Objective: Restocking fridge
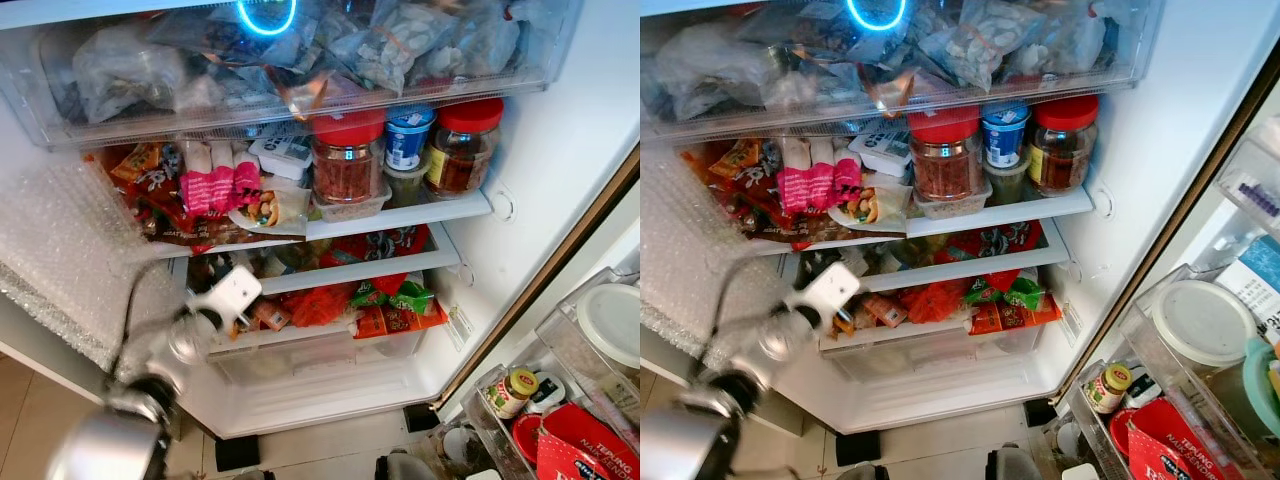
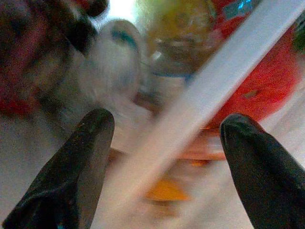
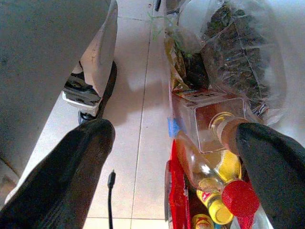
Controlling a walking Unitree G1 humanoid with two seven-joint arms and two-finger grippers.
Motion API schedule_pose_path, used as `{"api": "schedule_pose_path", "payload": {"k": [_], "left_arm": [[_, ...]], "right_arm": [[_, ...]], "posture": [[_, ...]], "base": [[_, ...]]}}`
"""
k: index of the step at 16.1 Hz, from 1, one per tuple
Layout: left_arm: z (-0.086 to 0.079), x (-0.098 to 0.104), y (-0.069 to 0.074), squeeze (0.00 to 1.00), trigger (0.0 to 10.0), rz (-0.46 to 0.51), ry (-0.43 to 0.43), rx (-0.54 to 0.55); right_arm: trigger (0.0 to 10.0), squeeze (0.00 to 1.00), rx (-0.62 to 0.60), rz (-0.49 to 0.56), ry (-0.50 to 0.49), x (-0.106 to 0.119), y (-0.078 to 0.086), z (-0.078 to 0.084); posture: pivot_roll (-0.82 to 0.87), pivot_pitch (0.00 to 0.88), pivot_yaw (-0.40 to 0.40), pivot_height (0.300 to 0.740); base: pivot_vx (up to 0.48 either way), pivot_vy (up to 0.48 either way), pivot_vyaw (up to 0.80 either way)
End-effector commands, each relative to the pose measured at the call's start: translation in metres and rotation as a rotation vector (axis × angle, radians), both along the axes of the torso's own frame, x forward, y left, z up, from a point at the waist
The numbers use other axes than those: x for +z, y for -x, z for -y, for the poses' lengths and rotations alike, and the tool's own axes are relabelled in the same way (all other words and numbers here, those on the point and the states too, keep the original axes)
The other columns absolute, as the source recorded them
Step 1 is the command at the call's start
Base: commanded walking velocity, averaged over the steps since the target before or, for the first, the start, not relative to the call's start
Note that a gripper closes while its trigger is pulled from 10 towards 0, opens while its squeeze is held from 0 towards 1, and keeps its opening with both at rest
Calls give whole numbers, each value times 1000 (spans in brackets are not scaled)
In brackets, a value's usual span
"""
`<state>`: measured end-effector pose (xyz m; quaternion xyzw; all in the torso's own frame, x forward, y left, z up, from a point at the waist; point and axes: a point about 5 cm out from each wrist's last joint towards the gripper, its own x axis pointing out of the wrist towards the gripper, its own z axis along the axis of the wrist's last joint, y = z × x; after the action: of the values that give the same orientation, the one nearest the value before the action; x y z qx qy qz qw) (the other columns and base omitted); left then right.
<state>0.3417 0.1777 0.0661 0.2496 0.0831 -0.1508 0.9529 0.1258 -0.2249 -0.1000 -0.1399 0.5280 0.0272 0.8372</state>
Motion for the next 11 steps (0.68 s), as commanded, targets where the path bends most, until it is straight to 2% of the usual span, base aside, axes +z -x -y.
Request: {"api": "schedule_pose_path", "payload": {"k": [1,3,4,6,8,11], "left_arm": [[-4,-14,12,0,10000,-44,174,78],[-2,-20,20,0,10000,-17,279,120],[-1,-22,26,0,10000,26,326,145],[-7,-22,37,0,10000,90,344,181],[-13,-19,40,0,10000,118,368,198],[-15,-20,43,0,10000,125,360,196]], "right_arm": [[10000,0,-15,-10,1,-1,4,3],[10000,0,-17,-9,2,-1,4,2],[10000,0,-19,-7,2,-1,4,3],[10000,0,-19,-6,2,-1,4,2],[10000,0,-20,-4,-1,-1,3,2],[10000,0,-19,-2,-1,-1,3,2]], "posture": [[-223,99,17,661],[-225,99,16,661],[-225,99,16,661],[-217,88,23,661],[-216,78,28,661],[-215,75,29,661]], "base": [[0,0,0],[0,0,0],[0,0,0],[0,0,0],[0,0,0],[0,0,0]]}}
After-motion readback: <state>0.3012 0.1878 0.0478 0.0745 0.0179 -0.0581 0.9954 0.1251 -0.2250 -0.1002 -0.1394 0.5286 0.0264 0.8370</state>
